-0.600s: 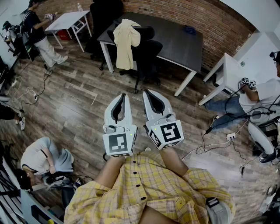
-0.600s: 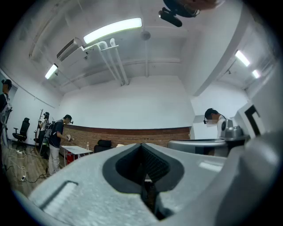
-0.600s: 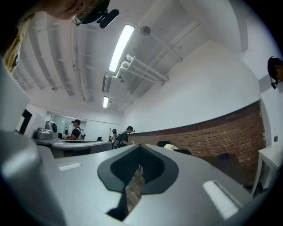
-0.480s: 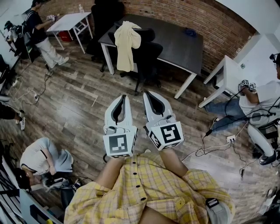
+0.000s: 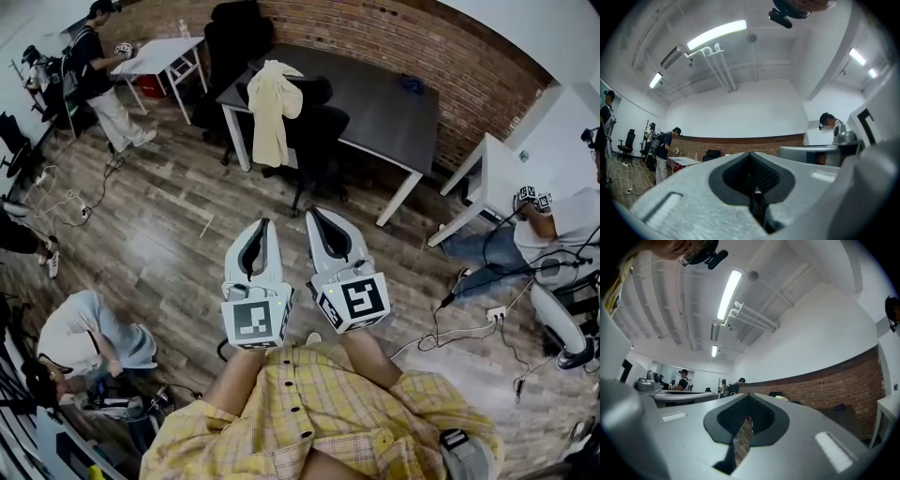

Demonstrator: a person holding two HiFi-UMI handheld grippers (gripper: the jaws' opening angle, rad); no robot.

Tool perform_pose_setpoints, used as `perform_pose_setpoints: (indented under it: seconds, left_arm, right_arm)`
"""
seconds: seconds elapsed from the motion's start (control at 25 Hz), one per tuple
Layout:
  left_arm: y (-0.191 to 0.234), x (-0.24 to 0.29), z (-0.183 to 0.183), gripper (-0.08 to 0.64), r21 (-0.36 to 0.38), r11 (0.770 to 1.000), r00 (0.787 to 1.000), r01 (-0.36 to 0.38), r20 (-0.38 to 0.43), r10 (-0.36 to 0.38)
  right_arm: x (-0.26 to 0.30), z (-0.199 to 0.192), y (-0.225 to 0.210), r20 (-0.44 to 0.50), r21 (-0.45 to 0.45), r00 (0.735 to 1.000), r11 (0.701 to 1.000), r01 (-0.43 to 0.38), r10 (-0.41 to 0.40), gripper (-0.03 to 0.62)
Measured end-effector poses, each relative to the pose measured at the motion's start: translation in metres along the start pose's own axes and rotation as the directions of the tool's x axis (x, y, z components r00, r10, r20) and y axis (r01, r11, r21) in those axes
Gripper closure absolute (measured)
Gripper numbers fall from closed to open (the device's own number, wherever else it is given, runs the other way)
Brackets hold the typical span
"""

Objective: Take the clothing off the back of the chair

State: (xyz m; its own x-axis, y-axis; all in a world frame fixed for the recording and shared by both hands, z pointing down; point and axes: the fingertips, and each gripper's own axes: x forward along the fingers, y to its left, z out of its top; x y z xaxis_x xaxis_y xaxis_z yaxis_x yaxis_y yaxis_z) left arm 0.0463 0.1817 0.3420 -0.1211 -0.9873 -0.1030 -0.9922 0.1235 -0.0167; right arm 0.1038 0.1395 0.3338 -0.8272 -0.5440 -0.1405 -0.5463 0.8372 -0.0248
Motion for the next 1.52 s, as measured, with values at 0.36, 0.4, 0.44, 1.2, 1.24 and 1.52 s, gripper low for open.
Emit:
perform_pose_setpoints:
  seconds: [0.36, 0.4, 0.44, 1.2, 1.24, 1.52]
  left_arm:
    - [-0.032, 0.003, -0.005, 0.56, 0.013, 0.999, 0.999, -0.048, -0.003, 0.048]
    - [-0.034, 0.005, -0.006, 0.56, 0.008, 0.999, 0.999, -0.05, -0.006, 0.05]
    - [-0.037, 0.008, -0.007, 0.56, 0.004, 0.999, 0.999, -0.053, -0.009, 0.053]
    - [0.006, 0.101, -0.034, 0.56, -0.02, 0.998, 0.998, -0.061, -0.014, 0.061]
    - [0.012, 0.112, -0.034, 0.56, -0.024, 0.998, 0.998, -0.058, -0.011, 0.058]
    - [0.054, 0.182, -0.043, 0.56, -0.05, 0.998, 1.0, -0.023, -0.002, 0.023]
  right_arm:
    - [-0.025, 0.002, -0.03, 0.042, 0.02, 0.999, 1.0, 0.001, -0.002, 0.594]
    - [-0.025, 0.001, -0.035, 0.041, 0.023, 0.999, 1.0, 0.001, -0.002, 0.594]
    - [-0.025, 0.0, -0.039, 0.037, 0.026, 0.999, 1.0, -0.001, 0.0, 0.592]
    - [0.059, -0.027, -0.081, 0.012, 0.02, 1.0, 1.0, -0.006, 0.005, 0.594]
    - [0.069, -0.027, -0.085, 0.012, 0.017, 1.0, 1.0, -0.001, 0.001, 0.594]
    - [0.142, -0.039, -0.108, 0.005, 0.006, 0.999, 0.999, 0.031, -0.031, 0.594]
